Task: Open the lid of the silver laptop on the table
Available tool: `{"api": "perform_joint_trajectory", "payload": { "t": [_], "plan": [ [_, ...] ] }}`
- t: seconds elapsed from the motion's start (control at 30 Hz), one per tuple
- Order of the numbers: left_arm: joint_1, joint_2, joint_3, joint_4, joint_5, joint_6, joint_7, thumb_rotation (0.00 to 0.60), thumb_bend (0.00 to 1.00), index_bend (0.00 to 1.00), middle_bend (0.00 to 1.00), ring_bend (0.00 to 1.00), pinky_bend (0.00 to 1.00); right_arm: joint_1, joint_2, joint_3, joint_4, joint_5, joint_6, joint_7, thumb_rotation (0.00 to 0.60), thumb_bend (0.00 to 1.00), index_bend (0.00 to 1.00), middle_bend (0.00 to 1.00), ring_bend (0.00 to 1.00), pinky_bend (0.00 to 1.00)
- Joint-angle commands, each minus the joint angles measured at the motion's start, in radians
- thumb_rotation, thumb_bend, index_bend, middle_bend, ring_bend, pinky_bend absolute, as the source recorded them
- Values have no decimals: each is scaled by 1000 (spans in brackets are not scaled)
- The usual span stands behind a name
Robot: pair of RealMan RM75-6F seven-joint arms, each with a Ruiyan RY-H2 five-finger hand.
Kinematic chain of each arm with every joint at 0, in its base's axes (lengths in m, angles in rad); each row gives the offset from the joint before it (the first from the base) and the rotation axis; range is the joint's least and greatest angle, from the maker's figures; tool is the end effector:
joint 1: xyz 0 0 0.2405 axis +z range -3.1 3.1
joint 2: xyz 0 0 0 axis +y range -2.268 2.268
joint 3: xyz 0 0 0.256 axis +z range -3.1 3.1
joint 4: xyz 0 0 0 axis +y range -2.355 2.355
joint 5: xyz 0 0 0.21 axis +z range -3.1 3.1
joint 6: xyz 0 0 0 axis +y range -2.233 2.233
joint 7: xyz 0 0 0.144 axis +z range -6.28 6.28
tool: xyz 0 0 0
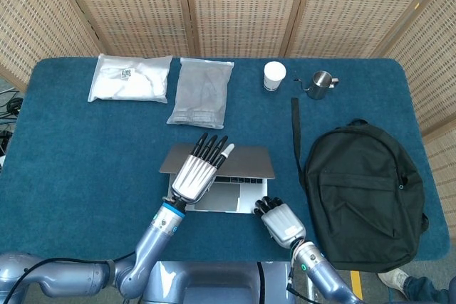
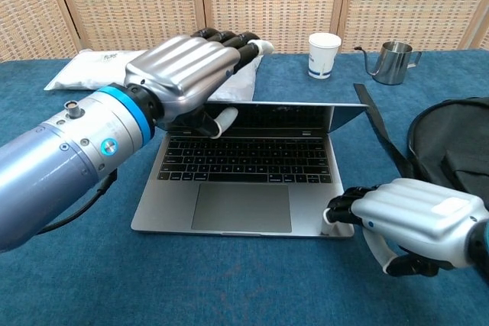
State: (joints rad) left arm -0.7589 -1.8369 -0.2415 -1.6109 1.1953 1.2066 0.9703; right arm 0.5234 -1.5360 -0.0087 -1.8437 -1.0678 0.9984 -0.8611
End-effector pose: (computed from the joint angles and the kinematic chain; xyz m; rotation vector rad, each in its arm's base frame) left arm -0.0364 0.2888 -0.0546 -1.8661 -0.4902 -1.0127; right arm -0.1602 -0.2119 -0.0451 2.1408 -0.9037 0.6024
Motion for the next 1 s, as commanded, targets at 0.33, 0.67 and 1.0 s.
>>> {"api": "perform_joint_trajectory", "payload": {
  "t": [0.33, 0.67, 1.0],
  "plan": [
    [-38, 66, -95, -12, -89, 3, 1, 600, 503, 0, 0, 0, 0, 14, -17, -42, 44, -47, 25, 5, 600, 1000, 215, 226, 116, 187],
    [-71, 106, -148, -1, -173, -4, 7, 600, 495, 0, 0, 0, 0, 22, -23, -55, 57, -54, 28, 12, 600, 1000, 214, 231, 116, 193],
    [-110, 128, -194, 60, -230, -8, -11, 600, 494, 0, 0, 0, 0, 22, -8, -64, 60, -82, 40, 33, 600, 1000, 215, 255, 128, 208]
  ]
}}
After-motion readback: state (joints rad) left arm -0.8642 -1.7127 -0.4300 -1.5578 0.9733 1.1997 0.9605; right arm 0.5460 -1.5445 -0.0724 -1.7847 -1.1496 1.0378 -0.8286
